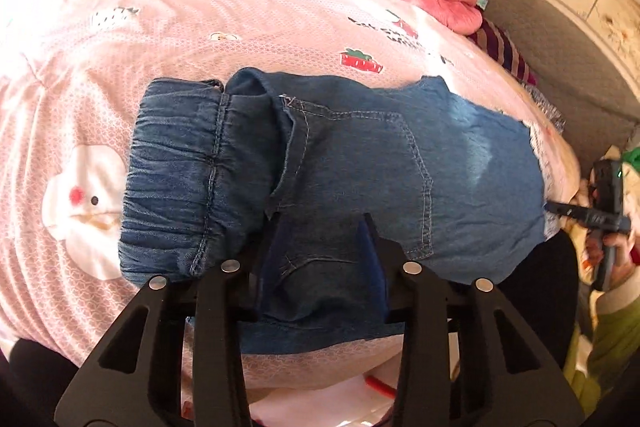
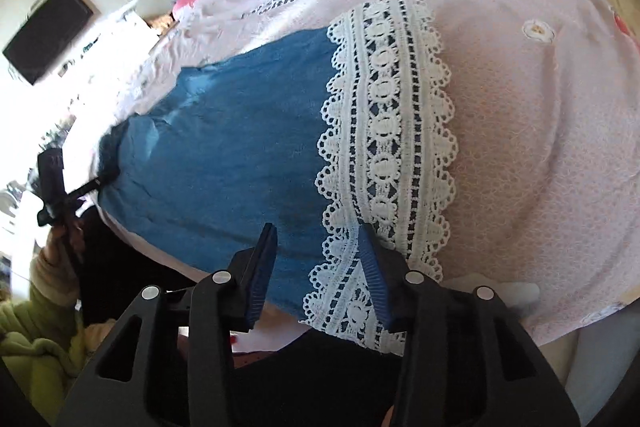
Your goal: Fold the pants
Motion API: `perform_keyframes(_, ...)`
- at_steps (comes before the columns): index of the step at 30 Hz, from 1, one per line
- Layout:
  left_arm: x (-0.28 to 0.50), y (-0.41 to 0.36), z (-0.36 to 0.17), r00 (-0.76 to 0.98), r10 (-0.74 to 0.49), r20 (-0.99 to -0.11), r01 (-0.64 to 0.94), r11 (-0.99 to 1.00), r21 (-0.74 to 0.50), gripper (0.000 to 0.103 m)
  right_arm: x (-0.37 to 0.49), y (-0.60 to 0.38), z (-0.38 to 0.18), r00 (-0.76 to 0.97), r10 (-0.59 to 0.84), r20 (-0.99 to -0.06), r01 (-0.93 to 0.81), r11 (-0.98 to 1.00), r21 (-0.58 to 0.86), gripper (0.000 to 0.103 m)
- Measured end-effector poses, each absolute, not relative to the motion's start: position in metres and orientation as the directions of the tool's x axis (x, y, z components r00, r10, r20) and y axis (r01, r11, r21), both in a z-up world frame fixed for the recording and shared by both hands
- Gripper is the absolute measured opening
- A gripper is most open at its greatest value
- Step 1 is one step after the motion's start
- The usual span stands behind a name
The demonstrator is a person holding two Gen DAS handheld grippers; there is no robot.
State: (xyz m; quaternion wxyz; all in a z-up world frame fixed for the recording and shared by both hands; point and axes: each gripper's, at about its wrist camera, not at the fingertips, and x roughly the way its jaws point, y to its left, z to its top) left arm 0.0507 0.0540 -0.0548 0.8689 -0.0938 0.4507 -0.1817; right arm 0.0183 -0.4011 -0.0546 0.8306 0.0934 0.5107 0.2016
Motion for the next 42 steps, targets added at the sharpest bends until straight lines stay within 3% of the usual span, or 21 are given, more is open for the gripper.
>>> perform_keyframes(2, 0.046, 0.054, -0.051, 0.529, -0.421, -0.737, 0.256, 0.907, -0.335, 0.044, 0.015, -0.392, -0.037, 0.407, 0.42, -0.811, -0.257, 0.905, 0.339, 0.055)
perform_keyframes(4, 0.038, 0.049, -0.04, 0.54, -0.452, -0.71, 0.285, 0.892, -0.351, 0.066, 0.011, -0.385, -0.008, 0.467, 0.479, -0.744, -0.313, 0.876, 0.367, 0.058)
perform_keyframes(6, 0.033, 0.042, -0.027, 0.569, -0.444, -0.693, 0.315, 0.895, -0.315, 0.074, 0.019, -0.37, 0.015, 0.498, 0.535, -0.682, -0.366, 0.843, 0.394, 0.069)
perform_keyframes(8, 0.033, 0.032, -0.013, 0.59, -0.441, -0.676, 0.34, 0.896, -0.287, 0.077, 0.037, -0.346, 0.031, 0.492, 0.575, -0.654, -0.434, 0.813, 0.388, 0.071)
perform_keyframes(10, 0.04, 0.019, -0.001, 0.593, -0.475, -0.651, 0.382, 0.877, -0.292, 0.091, 0.062, -0.317, 0.036, 0.485, 0.569, -0.665, -0.467, 0.811, 0.353, 0.072)
perform_keyframes(15, 0.059, -0.02, 0.005, 0.585, -0.484, -0.651, 0.45, 0.861, -0.236, 0.093, 0.138, -0.25, 0.031, 0.398, 0.587, -0.705, -0.515, 0.779, 0.357, 0.073)
perform_keyframes(21, 0.058, -0.041, -0.036, 0.51, -0.464, -0.724, 0.485, 0.85, -0.203, 0.093, 0.207, -0.183, -0.019, 0.249, 0.48, -0.841, -0.514, 0.801, 0.305, 0.072)
perform_keyframes(22, 0.059, -0.041, -0.042, 0.504, -0.45, -0.737, 0.486, 0.853, -0.189, 0.093, 0.211, -0.177, -0.029, 0.236, 0.439, -0.867, -0.514, 0.814, 0.272, 0.053)
perform_keyframes(23, 0.059, -0.041, -0.045, 0.507, -0.43, -0.747, 0.482, 0.86, -0.168, 0.093, 0.212, -0.173, -0.037, 0.222, 0.411, -0.884, -0.518, 0.818, 0.25, 0.0)
perform_keyframes(31, 0.067, -0.031, -0.057, 0.515, -0.395, -0.76, 0.441, 0.883, -0.16, 0.093, 0.24, -0.138, -0.04, 0.316, 0.378, -0.87, -0.504, 0.844, 0.184, 0.002)
perform_keyframes(35, 0.064, -0.027, -0.057, 0.518, -0.41, -0.751, 0.446, 0.878, -0.172, 0.093, 0.233, -0.156, -0.055, 0.303, 0.398, -0.866, -0.493, 0.843, 0.214, 0.007)
perform_keyframes(36, 0.064, -0.027, -0.057, 0.52, -0.408, -0.75, 0.447, 0.879, -0.168, 0.093, 0.233, -0.164, -0.051, 0.308, 0.41, -0.858, -0.472, 0.849, 0.237, 0.023)
perform_keyframes(37, 0.063, -0.028, -0.057, 0.522, -0.404, -0.752, 0.449, 0.879, -0.16, 0.093, 0.23, -0.178, -0.044, 0.321, 0.421, -0.848, -0.441, 0.859, 0.26, 0.051)
perform_keyframes(38, 0.062, -0.027, -0.057, 0.523, -0.401, -0.752, 0.45, 0.879, -0.155, 0.093, 0.225, -0.194, -0.036, 0.346, 0.433, -0.832, -0.416, 0.866, 0.278, 0.063)
perform_keyframes(42, 0.059, -0.026, -0.051, 0.528, -0.426, -0.734, 0.459, 0.871, -0.175, 0.093, 0.192, -0.262, 0.003, 0.462, 0.48, -0.746, -0.362, 0.87, 0.336, 0.064)
